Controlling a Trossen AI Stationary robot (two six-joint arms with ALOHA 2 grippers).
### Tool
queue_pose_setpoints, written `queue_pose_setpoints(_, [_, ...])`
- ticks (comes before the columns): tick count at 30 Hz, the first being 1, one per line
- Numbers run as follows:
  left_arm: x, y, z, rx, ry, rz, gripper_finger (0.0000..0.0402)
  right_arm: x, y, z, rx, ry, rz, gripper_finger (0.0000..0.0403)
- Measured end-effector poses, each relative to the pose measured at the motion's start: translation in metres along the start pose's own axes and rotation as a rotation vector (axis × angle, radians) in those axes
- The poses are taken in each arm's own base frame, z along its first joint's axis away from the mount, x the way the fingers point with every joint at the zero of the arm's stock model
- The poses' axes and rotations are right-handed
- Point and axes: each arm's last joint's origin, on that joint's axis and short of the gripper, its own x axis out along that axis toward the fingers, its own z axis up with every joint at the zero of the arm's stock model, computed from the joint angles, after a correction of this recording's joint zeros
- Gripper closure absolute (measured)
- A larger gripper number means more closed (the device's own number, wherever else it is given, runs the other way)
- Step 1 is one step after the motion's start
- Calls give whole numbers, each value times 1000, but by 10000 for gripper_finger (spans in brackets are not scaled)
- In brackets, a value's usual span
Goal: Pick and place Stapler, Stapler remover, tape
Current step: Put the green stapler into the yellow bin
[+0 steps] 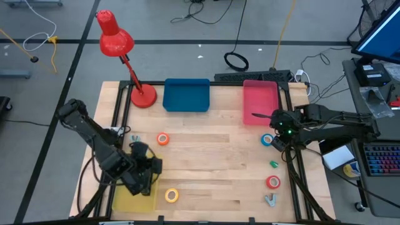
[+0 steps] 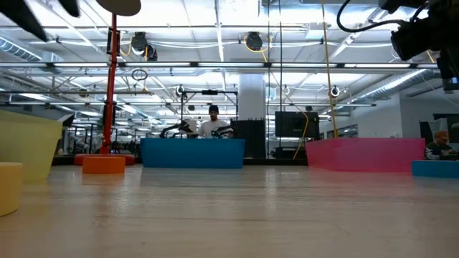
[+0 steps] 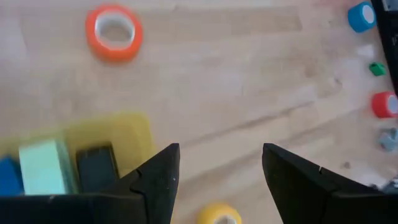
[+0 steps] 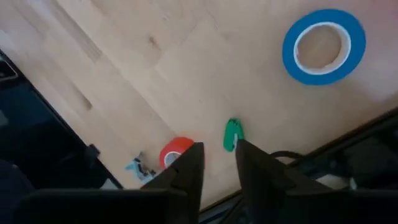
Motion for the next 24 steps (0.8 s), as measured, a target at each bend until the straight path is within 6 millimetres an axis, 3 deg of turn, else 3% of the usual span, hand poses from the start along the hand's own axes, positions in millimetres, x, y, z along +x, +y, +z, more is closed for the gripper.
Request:
queue_pose_setpoints(10, [20,-12,33,142,-75,60,174,6,4,-3,140,39,14,228])
queue_pose_setpoints(17, [26,-15,45,188,-92,86,174,41,0,-9,196,121,-49,222])
queue_pose_setpoints(24, [31,-17,55,226,-141,98,174,47,6,-9,211,76,-94,226])
